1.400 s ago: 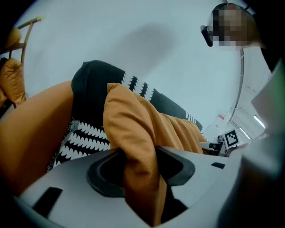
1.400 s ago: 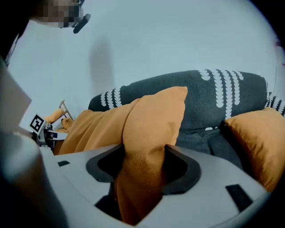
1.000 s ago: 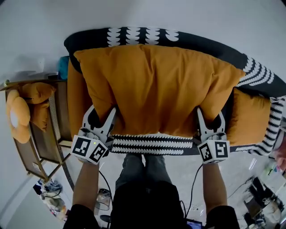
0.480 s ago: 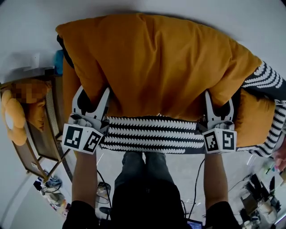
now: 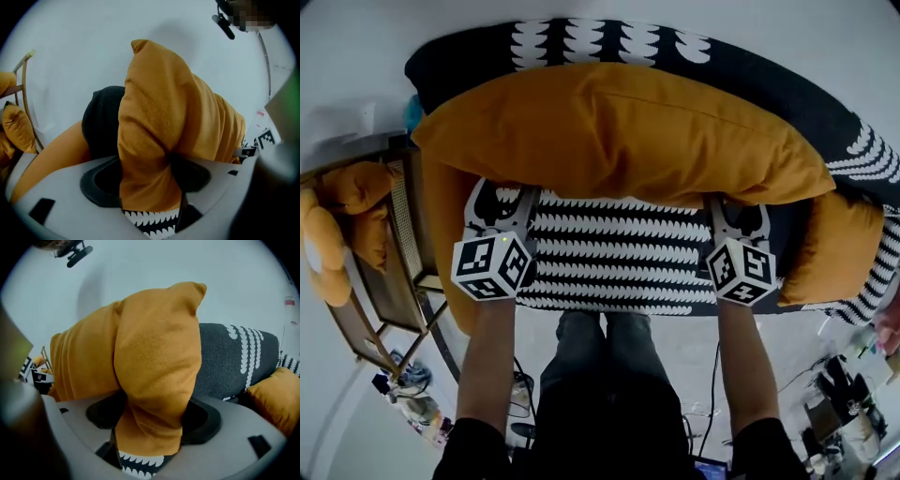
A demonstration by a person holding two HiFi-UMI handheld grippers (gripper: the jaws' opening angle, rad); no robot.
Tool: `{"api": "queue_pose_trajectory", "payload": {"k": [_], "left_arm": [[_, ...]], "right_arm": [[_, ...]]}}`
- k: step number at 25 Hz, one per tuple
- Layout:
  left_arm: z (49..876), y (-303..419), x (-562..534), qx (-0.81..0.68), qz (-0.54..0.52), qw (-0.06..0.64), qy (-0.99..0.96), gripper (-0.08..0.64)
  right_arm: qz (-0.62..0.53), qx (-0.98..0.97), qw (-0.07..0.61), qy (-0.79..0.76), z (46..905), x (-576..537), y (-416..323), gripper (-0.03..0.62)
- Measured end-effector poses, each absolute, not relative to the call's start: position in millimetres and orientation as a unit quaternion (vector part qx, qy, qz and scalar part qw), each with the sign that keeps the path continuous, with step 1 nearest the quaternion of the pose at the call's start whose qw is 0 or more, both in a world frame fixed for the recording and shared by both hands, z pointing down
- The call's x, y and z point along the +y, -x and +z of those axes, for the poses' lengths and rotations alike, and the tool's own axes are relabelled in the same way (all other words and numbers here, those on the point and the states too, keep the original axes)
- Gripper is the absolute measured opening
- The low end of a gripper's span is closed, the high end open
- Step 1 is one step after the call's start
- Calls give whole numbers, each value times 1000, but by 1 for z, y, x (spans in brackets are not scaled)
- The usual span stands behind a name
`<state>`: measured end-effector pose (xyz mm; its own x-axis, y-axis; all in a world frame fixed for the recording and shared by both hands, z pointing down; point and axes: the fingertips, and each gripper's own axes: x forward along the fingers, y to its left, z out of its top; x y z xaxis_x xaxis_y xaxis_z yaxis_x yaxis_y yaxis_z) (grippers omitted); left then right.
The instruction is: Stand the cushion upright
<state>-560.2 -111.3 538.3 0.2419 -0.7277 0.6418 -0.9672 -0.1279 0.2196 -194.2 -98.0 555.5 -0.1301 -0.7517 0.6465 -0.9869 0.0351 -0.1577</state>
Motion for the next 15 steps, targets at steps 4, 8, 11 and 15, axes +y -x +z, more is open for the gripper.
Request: {"api": "queue_pose_trajectory", "payload": {"k": [4, 8, 11, 15], "left_arm": [[532, 570, -114, -591, 201, 291, -725, 339], [530, 582, -81, -618, 205, 290, -701, 341], [531, 571, -38, -606, 202, 307, -705, 339], [495, 549, -3, -576, 192, 310, -732, 328]], "right_arm": [[287, -700, 200, -623, 551, -100, 192, 369], [284, -690, 193, -637, 543, -84, 184, 391], [286, -681, 177, -651, 533, -57, 190, 390], [268, -707, 179, -630, 490, -6, 216, 322]]}}
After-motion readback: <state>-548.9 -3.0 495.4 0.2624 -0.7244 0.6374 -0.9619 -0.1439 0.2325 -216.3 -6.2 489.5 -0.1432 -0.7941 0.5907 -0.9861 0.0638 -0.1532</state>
